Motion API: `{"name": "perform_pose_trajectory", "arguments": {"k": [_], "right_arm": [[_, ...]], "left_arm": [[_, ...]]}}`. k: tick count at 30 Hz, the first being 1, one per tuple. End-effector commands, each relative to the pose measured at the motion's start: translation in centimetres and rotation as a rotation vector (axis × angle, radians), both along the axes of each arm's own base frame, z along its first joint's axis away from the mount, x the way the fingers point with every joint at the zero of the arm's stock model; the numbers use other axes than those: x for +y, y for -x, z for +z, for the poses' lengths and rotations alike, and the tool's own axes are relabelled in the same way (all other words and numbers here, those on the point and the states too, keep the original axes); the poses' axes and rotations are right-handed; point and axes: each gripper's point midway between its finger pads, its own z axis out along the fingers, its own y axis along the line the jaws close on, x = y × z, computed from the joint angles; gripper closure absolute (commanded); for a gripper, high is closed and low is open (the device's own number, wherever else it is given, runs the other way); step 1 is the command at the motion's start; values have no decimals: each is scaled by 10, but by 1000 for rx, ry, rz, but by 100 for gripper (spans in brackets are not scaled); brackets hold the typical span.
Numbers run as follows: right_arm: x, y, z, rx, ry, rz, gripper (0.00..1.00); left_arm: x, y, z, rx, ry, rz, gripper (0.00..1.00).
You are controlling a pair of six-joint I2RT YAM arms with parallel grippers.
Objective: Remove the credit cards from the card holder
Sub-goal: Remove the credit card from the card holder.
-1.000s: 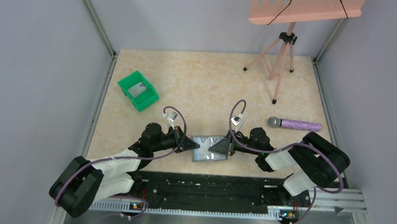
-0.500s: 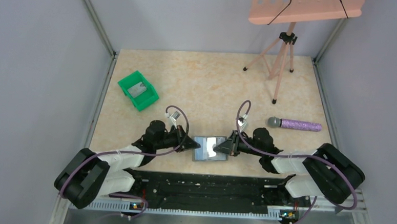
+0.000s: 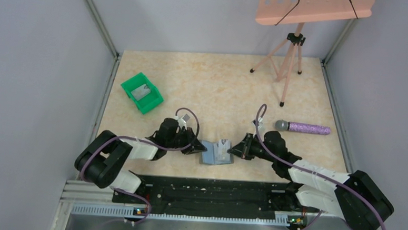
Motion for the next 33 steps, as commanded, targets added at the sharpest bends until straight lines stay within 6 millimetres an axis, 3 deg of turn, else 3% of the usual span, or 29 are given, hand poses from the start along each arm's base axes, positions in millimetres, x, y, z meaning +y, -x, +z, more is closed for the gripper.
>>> {"name": "perform_pose_trajectory", "arguments": {"k": [1,4,8,15,21,23,27,33], "right_arm": [[-1,-12,21,-55,-9,-28,100],[-1,-10,31,-70,-30,-28,100],[1,-8,47,-95,-79,-23,100],[2,-6,67,-138,-130,-10,100],[16,9,80,-216,-169,149,100],[18,12,84,-237,-171,182,100],[11,-3,96,-240,-194,59,100],[-15,-18,143,-241,-503,-205,100]], "left_arm": [[-3,-16,13,-70,-18,-13,74],[6,-22,15,-92,-110,4,61],[21,-35,38,-175,-219,42,45],[40,-41,104,-340,-268,96,40],[22,-23,151,-451,-133,-42,44],[18,-16,159,-462,-108,-97,45],[11,-5,165,-439,-27,-114,45],[1,-1,173,-418,268,13,43]]}}
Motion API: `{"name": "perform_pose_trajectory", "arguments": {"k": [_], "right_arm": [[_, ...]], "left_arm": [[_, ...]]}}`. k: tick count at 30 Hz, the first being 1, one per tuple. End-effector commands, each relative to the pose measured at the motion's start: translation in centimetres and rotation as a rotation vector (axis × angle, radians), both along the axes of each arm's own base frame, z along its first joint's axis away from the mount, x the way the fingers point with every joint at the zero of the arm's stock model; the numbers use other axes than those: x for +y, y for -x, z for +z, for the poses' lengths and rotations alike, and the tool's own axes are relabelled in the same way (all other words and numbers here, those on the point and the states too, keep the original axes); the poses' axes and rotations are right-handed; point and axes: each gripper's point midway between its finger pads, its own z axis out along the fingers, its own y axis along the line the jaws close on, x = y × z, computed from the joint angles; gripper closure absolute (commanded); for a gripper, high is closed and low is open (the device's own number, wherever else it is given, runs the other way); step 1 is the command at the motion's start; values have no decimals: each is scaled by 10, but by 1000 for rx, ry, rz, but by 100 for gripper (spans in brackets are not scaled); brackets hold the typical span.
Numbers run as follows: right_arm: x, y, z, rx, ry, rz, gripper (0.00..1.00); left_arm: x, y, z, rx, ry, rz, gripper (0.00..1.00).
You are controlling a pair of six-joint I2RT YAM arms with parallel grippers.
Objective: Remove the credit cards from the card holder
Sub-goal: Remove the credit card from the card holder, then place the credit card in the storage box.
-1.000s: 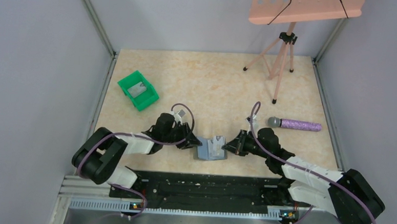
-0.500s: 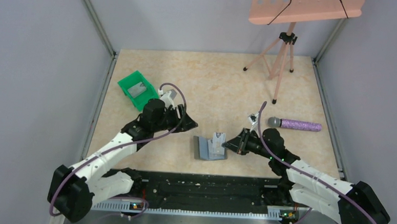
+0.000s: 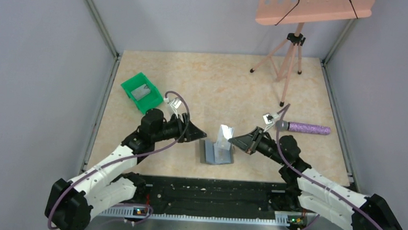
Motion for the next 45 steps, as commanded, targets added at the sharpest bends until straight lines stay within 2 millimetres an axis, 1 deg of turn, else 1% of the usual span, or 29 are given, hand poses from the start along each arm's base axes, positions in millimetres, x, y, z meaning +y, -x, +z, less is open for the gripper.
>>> {"name": "perform_pose_trajectory", "arguments": {"k": [1,4,10,14,18,23,27,33,36,39,45], "right_arm": [[-25,-20,59,-35,-313,-207,100],[-40,-25,67,-25,-374,-291,100],[-62,-31,75,-17,-438,-406,100],[-65,-32,71,4,-433,-428,100],[-66,-31,67,25,-466,-424,100],[-69,-32,66,46,-494,-441,100],[-72,-34,60,63,-491,-465,100],[-78,-35,55,85,-498,-494,100],[-79,-36,54,89,-496,-504,100],[-81,-37,53,89,-490,-513,100],[-77,-36,51,100,-480,-499,100]], "left_arm": [[-11,0,27,-20,284,26,42],[-16,0,30,-32,376,27,41],[-37,-2,45,-94,402,22,41],[-49,-5,58,-126,419,18,41],[-69,-4,68,-148,440,-19,41],[-93,-9,65,-150,443,-25,43],[-110,-12,65,-157,464,-37,48],[-125,-15,63,-143,480,-30,55],[-128,-16,61,-139,478,-28,60],[-130,-17,59,-136,473,-30,62],[-140,-12,57,-120,474,-85,71]]}}
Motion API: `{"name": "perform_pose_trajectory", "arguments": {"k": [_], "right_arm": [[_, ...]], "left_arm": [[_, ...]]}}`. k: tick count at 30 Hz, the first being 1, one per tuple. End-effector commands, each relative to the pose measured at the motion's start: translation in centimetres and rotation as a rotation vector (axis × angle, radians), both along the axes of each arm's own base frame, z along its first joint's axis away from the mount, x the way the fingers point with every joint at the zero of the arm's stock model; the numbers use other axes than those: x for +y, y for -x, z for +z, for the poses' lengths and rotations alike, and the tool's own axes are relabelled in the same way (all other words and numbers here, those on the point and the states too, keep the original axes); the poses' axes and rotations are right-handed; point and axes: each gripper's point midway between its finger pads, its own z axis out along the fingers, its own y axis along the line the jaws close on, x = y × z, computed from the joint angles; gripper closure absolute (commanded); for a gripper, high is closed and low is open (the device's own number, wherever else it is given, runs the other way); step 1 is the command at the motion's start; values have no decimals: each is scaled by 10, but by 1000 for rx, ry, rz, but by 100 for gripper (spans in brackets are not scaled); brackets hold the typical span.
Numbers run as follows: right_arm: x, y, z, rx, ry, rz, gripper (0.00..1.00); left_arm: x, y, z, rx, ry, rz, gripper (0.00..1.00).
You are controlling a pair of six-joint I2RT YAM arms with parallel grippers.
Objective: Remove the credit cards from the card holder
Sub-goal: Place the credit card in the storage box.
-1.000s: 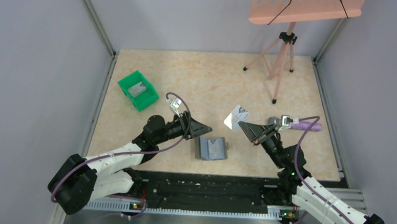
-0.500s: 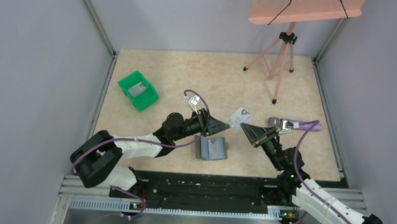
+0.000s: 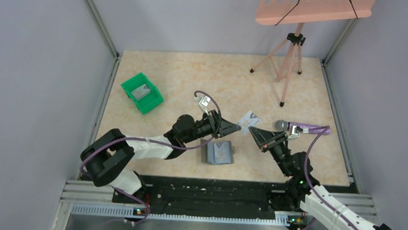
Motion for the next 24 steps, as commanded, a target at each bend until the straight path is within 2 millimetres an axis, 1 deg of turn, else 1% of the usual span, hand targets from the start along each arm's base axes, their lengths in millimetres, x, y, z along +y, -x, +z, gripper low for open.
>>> {"name": "perform_pose_trajectory", "arguments": {"k": [1,3,6,7,10,11,12,13,14,15,16,18,19,20,21,22,23,24], "right_arm": [[-1,-1,7,-15,-18,-3,100],[-1,-1,8,-16,-24,0,100],[-1,0,6,-9,-24,3,100],[0,0,6,-8,-23,6,100],[1,2,5,-22,1,17,100],[2,3,5,-27,12,21,97],[3,4,3,-26,29,24,92],[3,5,2,-28,47,26,84],[3,6,1,-31,66,28,80],[3,6,-2,-29,89,29,71],[3,8,-3,-32,108,35,65],[4,12,-6,-35,145,49,56],[5,14,-7,-43,168,59,51],[4,17,-7,-53,182,66,46],[5,19,-10,-52,200,76,39],[6,21,-13,-57,222,85,29],[6,22,-19,-47,243,91,24],[5,23,-22,-44,256,91,21]], "left_arm": [[-12,3,31,-68,83,-52,73],[-14,4,31,-67,90,-65,78],[-14,5,32,-67,95,-68,96],[-12,5,32,-68,95,-60,100],[-2,-1,30,-75,71,1,100],[4,-5,32,-83,56,30,100],[8,-7,32,-91,35,55,100],[13,-11,27,-98,-8,78,100],[18,-14,30,-108,-26,94,100],[24,-18,22,-86,-81,102,100],[32,-22,18,-78,-123,101,100],[53,-30,17,-70,-186,102,100],[67,-35,14,-52,-226,110,100],[83,-40,14,-41,-257,123,100],[101,-45,9,-16,-308,138,100],[119,-49,9,-5,-354,160,100],[142,-57,15,-13,-399,195,100],[160,-60,14,-2,-463,224,100]]}}
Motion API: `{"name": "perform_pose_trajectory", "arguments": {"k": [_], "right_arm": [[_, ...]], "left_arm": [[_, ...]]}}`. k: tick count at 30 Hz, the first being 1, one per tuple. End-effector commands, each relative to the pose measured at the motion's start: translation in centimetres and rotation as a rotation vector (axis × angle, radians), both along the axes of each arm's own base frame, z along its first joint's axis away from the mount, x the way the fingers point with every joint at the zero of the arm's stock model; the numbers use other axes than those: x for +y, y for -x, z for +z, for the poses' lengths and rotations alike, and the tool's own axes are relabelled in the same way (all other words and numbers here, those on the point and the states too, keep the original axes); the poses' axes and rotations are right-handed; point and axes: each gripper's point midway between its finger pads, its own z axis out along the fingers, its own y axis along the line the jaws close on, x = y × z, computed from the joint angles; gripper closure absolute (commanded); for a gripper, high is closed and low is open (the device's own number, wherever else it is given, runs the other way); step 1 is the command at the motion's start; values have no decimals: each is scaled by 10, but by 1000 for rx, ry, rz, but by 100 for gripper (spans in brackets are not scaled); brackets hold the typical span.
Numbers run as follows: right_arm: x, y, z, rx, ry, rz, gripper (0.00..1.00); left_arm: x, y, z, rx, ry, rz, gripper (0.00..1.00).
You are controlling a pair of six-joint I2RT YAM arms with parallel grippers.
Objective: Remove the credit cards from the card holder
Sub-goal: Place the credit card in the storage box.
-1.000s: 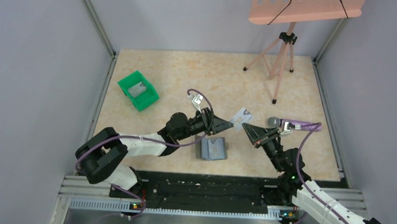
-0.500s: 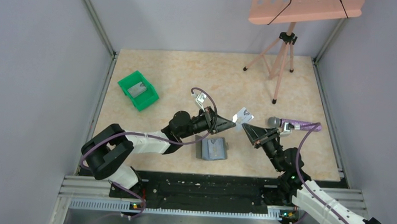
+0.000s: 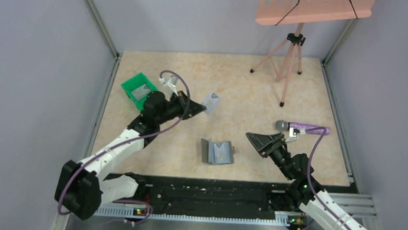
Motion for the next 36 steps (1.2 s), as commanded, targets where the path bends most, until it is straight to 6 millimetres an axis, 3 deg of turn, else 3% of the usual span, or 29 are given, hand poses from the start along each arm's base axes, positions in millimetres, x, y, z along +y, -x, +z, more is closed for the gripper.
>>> {"name": "perform_pose_trajectory", "arguments": {"k": [1,4,11,15,20,24,29,36], "right_arm": [[1,7,-1,-28,99,30,20],[5,12,-7,-29,116,68,19],[8,18,-18,-14,188,108,18],[9,21,-17,-20,211,126,18],[10,21,-34,18,232,134,18],[12,24,-44,48,239,157,18],[15,26,-47,62,266,180,18],[16,20,-48,60,303,175,18]], "left_arm": [[76,-2,-2,49,-267,60,100],[120,-7,-2,62,-401,132,100],[191,-29,-27,213,-470,232,100],[222,-45,-36,294,-489,275,100],[259,-68,-34,381,-535,308,100],[291,-79,-52,479,-627,370,100],[310,-94,-79,546,-628,393,100],[325,-119,-89,573,-616,404,100]]}}
